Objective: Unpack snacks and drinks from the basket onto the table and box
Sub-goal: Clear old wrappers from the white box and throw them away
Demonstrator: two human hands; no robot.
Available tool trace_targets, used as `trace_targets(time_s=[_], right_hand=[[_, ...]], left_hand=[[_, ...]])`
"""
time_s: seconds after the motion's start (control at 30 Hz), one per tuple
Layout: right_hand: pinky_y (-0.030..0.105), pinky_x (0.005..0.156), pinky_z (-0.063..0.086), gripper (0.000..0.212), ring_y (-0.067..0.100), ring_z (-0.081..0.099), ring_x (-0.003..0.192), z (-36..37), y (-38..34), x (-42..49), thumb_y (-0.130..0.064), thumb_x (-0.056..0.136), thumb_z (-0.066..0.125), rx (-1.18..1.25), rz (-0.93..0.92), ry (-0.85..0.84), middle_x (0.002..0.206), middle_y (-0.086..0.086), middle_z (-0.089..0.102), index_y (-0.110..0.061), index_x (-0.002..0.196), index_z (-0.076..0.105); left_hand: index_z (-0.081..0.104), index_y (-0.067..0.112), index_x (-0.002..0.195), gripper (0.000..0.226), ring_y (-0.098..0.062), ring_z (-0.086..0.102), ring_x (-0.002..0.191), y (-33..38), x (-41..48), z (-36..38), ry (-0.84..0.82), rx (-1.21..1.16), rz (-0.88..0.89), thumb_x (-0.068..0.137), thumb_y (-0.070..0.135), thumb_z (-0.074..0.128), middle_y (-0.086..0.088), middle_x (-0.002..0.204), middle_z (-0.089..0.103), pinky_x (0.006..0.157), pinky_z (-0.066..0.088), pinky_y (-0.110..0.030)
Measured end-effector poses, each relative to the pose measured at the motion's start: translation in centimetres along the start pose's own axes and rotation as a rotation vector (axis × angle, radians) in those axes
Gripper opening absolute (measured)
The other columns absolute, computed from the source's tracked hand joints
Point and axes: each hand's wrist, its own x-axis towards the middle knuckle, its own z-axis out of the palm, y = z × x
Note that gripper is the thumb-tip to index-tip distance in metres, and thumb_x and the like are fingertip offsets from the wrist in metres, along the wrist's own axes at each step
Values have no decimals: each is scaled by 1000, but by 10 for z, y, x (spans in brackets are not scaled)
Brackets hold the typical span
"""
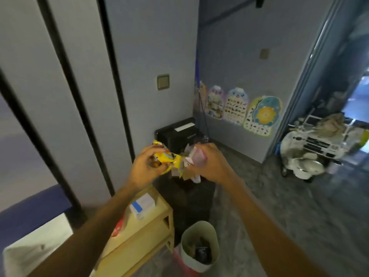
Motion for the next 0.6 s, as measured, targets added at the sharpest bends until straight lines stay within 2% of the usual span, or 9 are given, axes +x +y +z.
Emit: trace_targets(time_s=[0.03,0.1,0.17,0.23,0.3,0.37,0.4,0.47,0.6], right_hand=[[17,86,46,80,10,55,114,-8,20,-7,-58,76,88,-5,29,4,137,-4,52,-24,142,58],[19,87,45,82,8,53,113,-19,53,-22,-65,75,84,-14,96,-1,135,-6,49,-23,141,58],[26,93,49,88,12,57,115,-19,86,-34,-80,71,74,11,178,3,133,-6,53,-23,137,61],[30,94,53,87,14,60,115,-12,118,-46,-86,71,69,43,229,-3,126,-8,57,-22,130,64],[23,94,49,80,9,54,118,-4,141,-59,-70,78,79,54,291,-33,130,-10,51,-23,140,57],[15,91,45,86,9,52,120,15,170,-67,-60,82,83,62,334,-26,133,-9,48,-20,150,51],[18,92,49,88,10,54,121,28,183,-69,-62,81,83,68,357,-27,136,-8,48,-21,151,49],[34,93,59,92,14,57,121,58,205,-71,-70,78,81,106,401,-45,143,-5,46,-26,152,47],[44,83,64,94,18,62,112,140,267,-76,-81,69,71,154,476,-108,141,-8,44,-33,146,48]], left_hand=[[71,26,127,50,-17,63,124,-2,5,25,-19,-20,-22,81,16,89,6,135,60,104,56,-43],[70,25,128,50,-11,62,123,-3,13,73,-45,-32,-46,82,18,89,6,135,59,105,55,-45],[69,16,128,47,4,61,116,-3,14,115,-105,-32,-63,84,17,87,10,125,61,105,54,-40],[69,19,127,44,11,58,114,-8,10,148,-148,-31,-47,86,18,86,17,123,60,104,52,-31],[68,28,125,49,6,55,120,-20,2,173,-168,-42,-86,80,34,86,13,130,59,101,49,-21],[68,29,125,53,4,56,118,-39,-4,194,-211,-40,-144,76,42,83,9,132,58,98,45,-15],[67,28,124,51,4,56,116,-48,-7,204,-237,-37,-165,78,38,85,8,131,58,95,44,-11],[65,30,125,49,6,56,114,-76,-11,221,-279,-15,-200,81,27,86,9,131,57,90,44,-7],[62,33,127,52,1,57,117,-152,-22,260,-368,-11,-262,81,30,86,9,132,54,93,48,-17]])
